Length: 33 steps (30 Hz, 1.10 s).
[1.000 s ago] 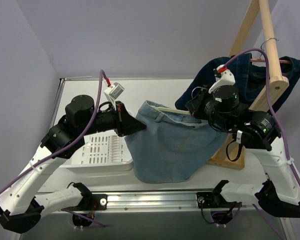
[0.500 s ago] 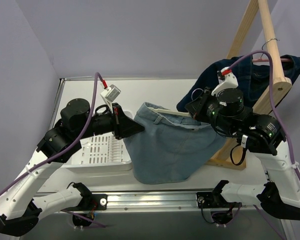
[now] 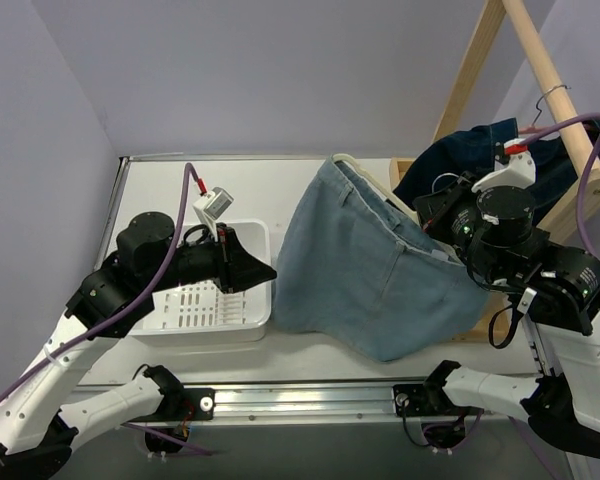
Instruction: Remove the skirt from the hanger
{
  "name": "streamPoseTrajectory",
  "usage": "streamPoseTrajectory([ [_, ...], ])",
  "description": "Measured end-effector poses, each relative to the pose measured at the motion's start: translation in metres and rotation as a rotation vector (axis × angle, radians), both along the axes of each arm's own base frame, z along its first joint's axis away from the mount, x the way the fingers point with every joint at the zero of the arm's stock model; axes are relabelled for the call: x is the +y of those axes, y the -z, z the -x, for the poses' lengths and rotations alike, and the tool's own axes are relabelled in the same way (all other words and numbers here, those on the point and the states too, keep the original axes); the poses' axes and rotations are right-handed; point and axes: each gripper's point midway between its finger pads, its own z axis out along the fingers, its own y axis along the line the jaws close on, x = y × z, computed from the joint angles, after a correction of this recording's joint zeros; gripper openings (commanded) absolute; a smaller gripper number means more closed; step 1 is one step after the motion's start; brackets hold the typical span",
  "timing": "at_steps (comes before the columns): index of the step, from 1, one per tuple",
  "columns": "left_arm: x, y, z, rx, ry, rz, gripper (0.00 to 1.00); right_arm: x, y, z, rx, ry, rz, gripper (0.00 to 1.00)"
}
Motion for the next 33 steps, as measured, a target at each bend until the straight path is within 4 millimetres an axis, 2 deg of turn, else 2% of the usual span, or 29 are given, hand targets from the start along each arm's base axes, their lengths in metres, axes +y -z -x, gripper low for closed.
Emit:
streamPoseTrajectory([
  [2, -0.002, 0.004, -0.002, 0.011, 0.002, -0.007, 0.34, 0.001, 0.000, 0.000, 0.002, 0.000, -0.004, 0.00],
  [3, -0.003, 0.006, -0.003, 0.016, 0.002, -0.012, 0.41, 0.001, 0.000, 0.000, 0.003, 0.001, -0.004, 0.00],
  [4, -0.004, 0.008, -0.004, 0.022, 0.001, -0.015, 0.53, 0.001, 0.000, 0.000, 0.003, 0.001, -0.005, 0.00],
  [5, -0.005, 0.009, -0.006, 0.024, -0.002, -0.018, 0.56, 0.001, 0.001, 0.000, 0.003, 0.000, -0.004, 0.00],
  [10, -0.011, 0.008, -0.018, -0.001, -0.012, -0.029, 0.62, 0.003, 0.001, 0.001, 0.007, -0.017, -0.008, 0.00],
  [14, -0.022, -0.005, -0.037, -0.077, -0.013, -0.033, 0.71, 0.007, -0.002, 0.005, 0.008, -0.046, -0.017, 0.00],
  [17, -0.029, -0.011, -0.052, -0.135, -0.006, -0.022, 0.73, 0.008, -0.009, 0.010, 0.001, -0.074, -0.032, 0.00],
  [18, -0.031, -0.012, -0.056, -0.149, 0.002, -0.018, 0.92, 0.008, -0.013, 0.013, -0.005, -0.082, -0.039, 0.00],
  [22, -0.040, -0.022, -0.060, -0.219, 0.087, 0.028, 0.94, 0.006, -0.031, 0.025, -0.034, -0.124, -0.081, 0.00],
  [26, -0.044, -0.033, -0.052, -0.304, 0.181, 0.059, 0.94, 0.011, -0.043, 0.038, -0.046, -0.189, -0.118, 0.00],
  [33, -0.038, -0.059, -0.044, -0.455, 0.229, 0.087, 0.94, 0.016, -0.046, 0.057, -0.032, -0.276, -0.149, 0.00],
])
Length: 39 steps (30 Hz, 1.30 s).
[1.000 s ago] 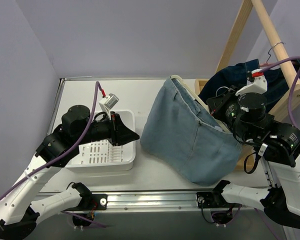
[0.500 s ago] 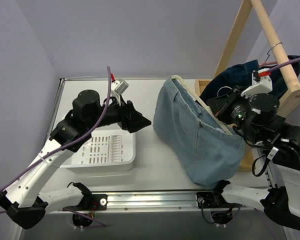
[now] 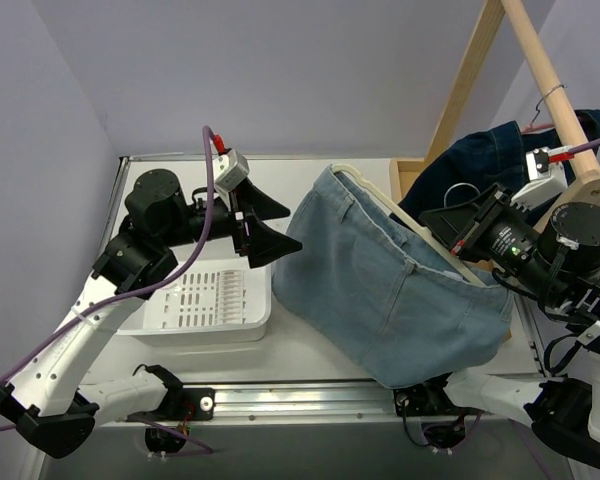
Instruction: Remove the skirt from the hanger
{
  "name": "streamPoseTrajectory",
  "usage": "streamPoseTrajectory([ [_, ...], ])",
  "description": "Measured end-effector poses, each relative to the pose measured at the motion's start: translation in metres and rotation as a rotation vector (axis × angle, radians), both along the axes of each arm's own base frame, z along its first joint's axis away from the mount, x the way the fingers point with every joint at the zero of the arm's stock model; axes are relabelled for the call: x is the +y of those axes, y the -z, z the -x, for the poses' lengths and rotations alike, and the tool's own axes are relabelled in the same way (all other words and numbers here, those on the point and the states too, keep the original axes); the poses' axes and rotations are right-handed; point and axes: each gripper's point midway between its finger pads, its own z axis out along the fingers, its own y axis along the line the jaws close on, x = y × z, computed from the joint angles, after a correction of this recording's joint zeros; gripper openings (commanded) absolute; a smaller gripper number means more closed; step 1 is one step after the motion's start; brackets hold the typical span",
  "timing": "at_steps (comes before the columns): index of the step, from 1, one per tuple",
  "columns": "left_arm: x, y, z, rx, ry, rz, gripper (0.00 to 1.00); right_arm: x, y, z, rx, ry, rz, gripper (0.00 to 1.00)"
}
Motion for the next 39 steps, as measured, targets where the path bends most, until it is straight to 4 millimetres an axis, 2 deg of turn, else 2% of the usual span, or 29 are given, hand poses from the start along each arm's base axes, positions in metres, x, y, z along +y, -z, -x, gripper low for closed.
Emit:
streamPoseTrajectory([
  [7, 0.013, -0.017, -0.003, -0.112, -0.073, 0.008, 0.94, 0.008, 0.002, 0.010, 0.021, -0.064, -0.015, 0.00],
  [10, 0.013, -0.018, -0.002, -0.127, -0.063, 0.010, 0.94, 0.011, 0.000, 0.013, 0.025, -0.086, -0.032, 0.00],
  [20, -0.007, 0.009, -0.008, -0.070, 0.039, -0.023, 0.94, 0.020, -0.006, 0.021, 0.033, -0.139, -0.085, 0.00],
  [22, -0.010, 0.013, -0.008, -0.059, 0.056, -0.026, 0.97, 0.021, -0.007, 0.022, 0.038, -0.145, -0.091, 0.00],
  [23, -0.011, 0.013, -0.007, -0.055, 0.065, -0.025, 0.86, 0.021, -0.007, 0.023, 0.039, -0.146, -0.095, 0.00],
  [24, -0.012, 0.013, -0.006, -0.048, 0.073, -0.022, 0.71, 0.021, -0.007, 0.023, 0.040, -0.147, -0.097, 0.00],
  [25, -0.012, 0.013, -0.005, -0.041, 0.081, -0.020, 0.32, 0.021, -0.008, 0.023, 0.039, -0.147, -0.100, 0.00],
  [26, -0.013, 0.013, -0.004, -0.036, 0.088, -0.019, 0.12, 0.021, -0.008, 0.023, 0.038, -0.147, -0.102, 0.00],
  [27, -0.013, 0.014, -0.004, -0.040, 0.090, -0.021, 0.03, 0.021, -0.009, 0.024, 0.035, -0.147, -0.105, 0.00],
  [33, -0.005, 0.025, -0.022, 0.021, -0.039, -0.091, 0.02, 0.018, -0.013, 0.023, 0.023, -0.129, -0.117, 0.00],
  [39, 0.020, 0.038, -0.041, 0.175, -0.177, -0.111, 0.02, 0.002, -0.024, 0.013, -0.018, -0.019, -0.165, 0.00],
])
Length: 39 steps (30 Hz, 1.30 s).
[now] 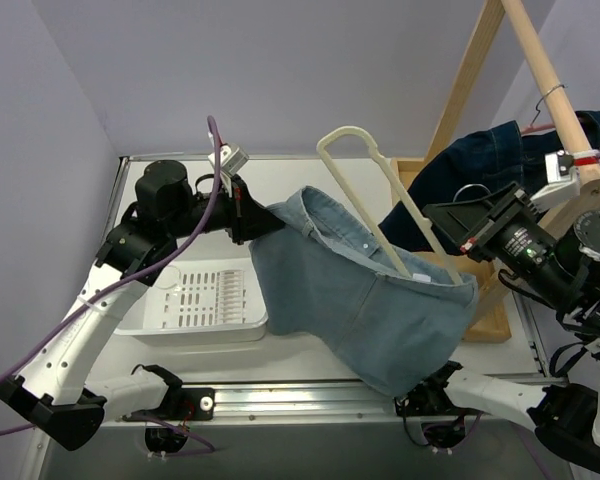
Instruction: Remove the skirt from the hanger
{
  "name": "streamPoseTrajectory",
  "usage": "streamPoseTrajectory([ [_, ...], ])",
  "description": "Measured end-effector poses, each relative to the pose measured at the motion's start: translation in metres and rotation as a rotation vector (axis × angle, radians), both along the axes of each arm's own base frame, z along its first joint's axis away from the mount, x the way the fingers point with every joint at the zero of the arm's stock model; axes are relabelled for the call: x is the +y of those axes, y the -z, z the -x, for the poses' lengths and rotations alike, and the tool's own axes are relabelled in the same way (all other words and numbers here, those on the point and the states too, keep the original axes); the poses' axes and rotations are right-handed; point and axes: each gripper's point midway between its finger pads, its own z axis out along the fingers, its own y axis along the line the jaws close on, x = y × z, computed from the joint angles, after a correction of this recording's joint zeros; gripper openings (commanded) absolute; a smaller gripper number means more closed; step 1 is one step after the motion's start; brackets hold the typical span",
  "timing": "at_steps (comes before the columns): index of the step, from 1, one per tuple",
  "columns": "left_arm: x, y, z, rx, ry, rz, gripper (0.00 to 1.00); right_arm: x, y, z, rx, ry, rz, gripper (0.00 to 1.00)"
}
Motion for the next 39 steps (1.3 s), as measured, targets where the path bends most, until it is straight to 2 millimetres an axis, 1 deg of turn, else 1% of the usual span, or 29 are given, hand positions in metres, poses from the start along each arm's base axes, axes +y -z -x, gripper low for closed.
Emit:
streamPoseTrajectory([
  [4, 0.005, 0.008, -0.001, 0.075, -0.031, 0.007, 0.02, -0.016, -0.008, 0.004, -0.034, 0.057, -0.046, 0.00],
  [6, 0.006, 0.010, 0.000, 0.100, -0.038, 0.004, 0.02, -0.023, -0.018, 0.009, -0.068, 0.066, -0.078, 0.00],
  [7, 0.008, 0.010, 0.001, 0.110, -0.045, -0.002, 0.02, -0.024, -0.022, 0.010, -0.082, 0.068, -0.091, 0.00],
  [9, 0.013, 0.001, 0.001, 0.116, -0.074, -0.014, 0.02, -0.023, -0.031, 0.009, -0.110, 0.065, -0.115, 0.00],
  [11, 0.021, -0.020, -0.002, 0.085, -0.116, -0.012, 0.02, -0.018, -0.039, 0.005, -0.132, 0.062, -0.137, 0.00],
  [15, 0.043, -0.087, -0.010, -0.062, -0.227, 0.027, 0.02, -0.006, -0.056, -0.003, -0.180, 0.043, -0.204, 0.00],
  [17, 0.056, -0.115, -0.010, -0.135, -0.282, 0.045, 0.02, -0.003, -0.066, -0.005, -0.203, 0.035, -0.248, 0.00],
  [20, 0.073, -0.143, -0.007, -0.212, -0.349, 0.048, 0.02, -0.001, -0.086, -0.003, -0.239, 0.025, -0.338, 0.00],
  [22, 0.080, -0.153, -0.008, -0.239, -0.381, 0.043, 0.02, -0.002, -0.099, -0.001, -0.273, 0.019, -0.419, 0.00],
  [25, 0.086, -0.159, -0.012, -0.258, -0.418, 0.028, 0.02, -0.001, -0.103, -0.001, -0.275, 0.006, -0.558, 0.00],
  [28, 0.088, -0.155, -0.017, -0.247, -0.435, 0.002, 0.02, 0.009, -0.110, -0.009, -0.261, -0.020, -0.699, 0.00],
  [31, 0.090, -0.145, -0.019, -0.221, -0.448, -0.028, 0.02, 0.031, -0.128, -0.024, -0.255, -0.072, -0.805, 0.00],
  [34, 0.096, -0.139, -0.019, -0.208, -0.472, -0.052, 0.02, 0.059, -0.148, -0.041, -0.263, -0.136, -0.853, 0.00],
  [37, 0.105, -0.139, -0.016, -0.217, -0.505, -0.078, 0.02, 0.086, -0.152, -0.061, -0.252, -0.165, -0.835, 0.00],
  [39, 0.113, -0.148, -0.013, -0.241, -0.535, -0.080, 0.02, 0.098, -0.146, -0.070, -0.237, -0.176, -0.809, 0.00],
])
